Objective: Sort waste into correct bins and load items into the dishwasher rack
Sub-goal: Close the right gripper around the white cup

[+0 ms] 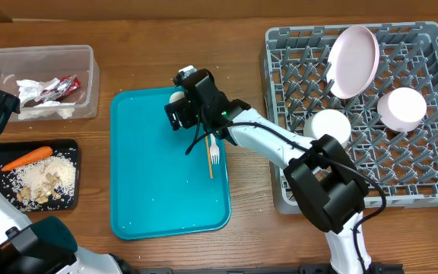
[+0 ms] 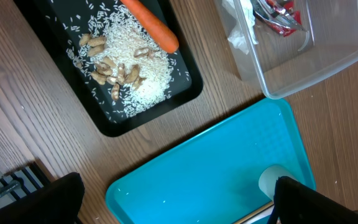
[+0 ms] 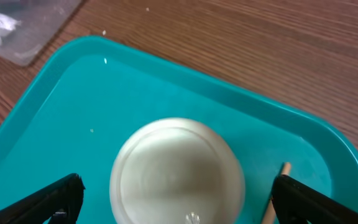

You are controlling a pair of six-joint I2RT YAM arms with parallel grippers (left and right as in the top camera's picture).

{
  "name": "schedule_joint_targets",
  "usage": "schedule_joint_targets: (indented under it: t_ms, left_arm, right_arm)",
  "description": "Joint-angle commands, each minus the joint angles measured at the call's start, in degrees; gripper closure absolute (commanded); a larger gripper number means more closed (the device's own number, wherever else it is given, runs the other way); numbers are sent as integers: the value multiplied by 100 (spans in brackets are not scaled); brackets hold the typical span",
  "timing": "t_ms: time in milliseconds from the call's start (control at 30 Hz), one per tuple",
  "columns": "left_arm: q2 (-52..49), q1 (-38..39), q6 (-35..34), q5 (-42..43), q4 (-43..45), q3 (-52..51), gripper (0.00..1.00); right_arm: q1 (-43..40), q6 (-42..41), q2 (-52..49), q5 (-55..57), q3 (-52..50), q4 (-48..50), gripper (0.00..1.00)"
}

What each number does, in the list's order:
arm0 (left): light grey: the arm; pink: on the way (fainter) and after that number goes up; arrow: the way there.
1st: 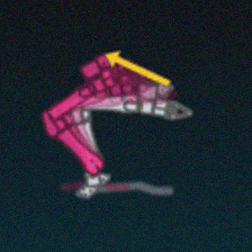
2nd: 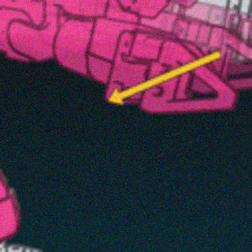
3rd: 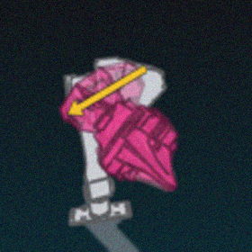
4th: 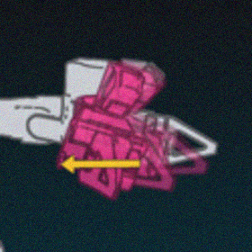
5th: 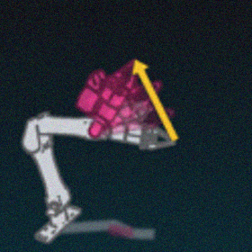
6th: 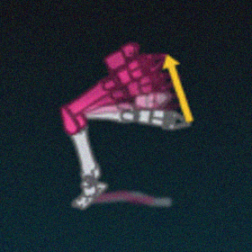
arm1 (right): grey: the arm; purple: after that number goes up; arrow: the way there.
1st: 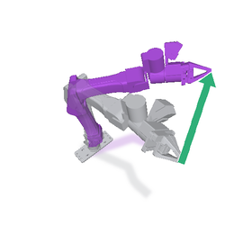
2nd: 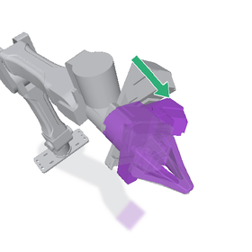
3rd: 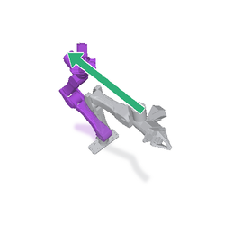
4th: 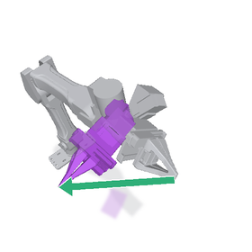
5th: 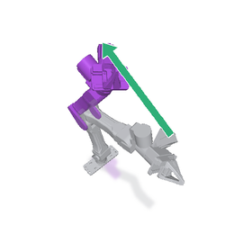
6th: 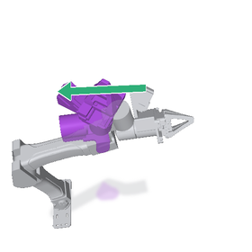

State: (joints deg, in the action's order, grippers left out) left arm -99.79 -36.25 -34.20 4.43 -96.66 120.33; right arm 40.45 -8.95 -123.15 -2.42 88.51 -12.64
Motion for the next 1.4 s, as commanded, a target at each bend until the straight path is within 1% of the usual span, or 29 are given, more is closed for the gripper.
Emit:
schedule_joint_targets:
  t_ms: [0, 500, 733, 833, 1067, 1133, 1200, 1267, 1333, 1367]
  left_arm:
    - [-24, -11, -52, -42, -7, -20, 0]
    - [-24, -11, -52, -42, -7, -20, 0]
    - [-24, -11, -52, -42, -7, -20, 0]
    - [-24, -11, -52, -42, -7, -20, 0]
    - [-24, -11, -52, -42, -7, -20, 0]
    - [-24, -11, -52, -42, -7, -20, 0]
    - [-24, -11, -52, -42, -7, -20, 0]
    - [-24, -11, -52, -42, -7, -20, 0]
    - [-24, -11, -52, -42, -7, -20, 0]
    - [-24, -11, -55, -42, -7, -20, 0]
  right_arm:
    - [0, 37, -98, -28, 107, 81, 0]
    - [0, -24, -409, -28, 107, 358, 0]
    - [0, -22, -422, -26, 109, 490, 8]
    - [0, -22, -422, -26, 109, 535, 10]
    - [0, -24, -415, -26, 109, 544, 22]
    - [0, -94, -415, -26, 116, 544, 24]
    - [0, -173, -402, -28, 122, 542, 29]
    - [0, -173, -363, -28, 122, 520, 30]
    - [-2, -173, -254, -26, 122, 461, 35]
    - [-2, -173, -210, -26, 122, 437, 36]
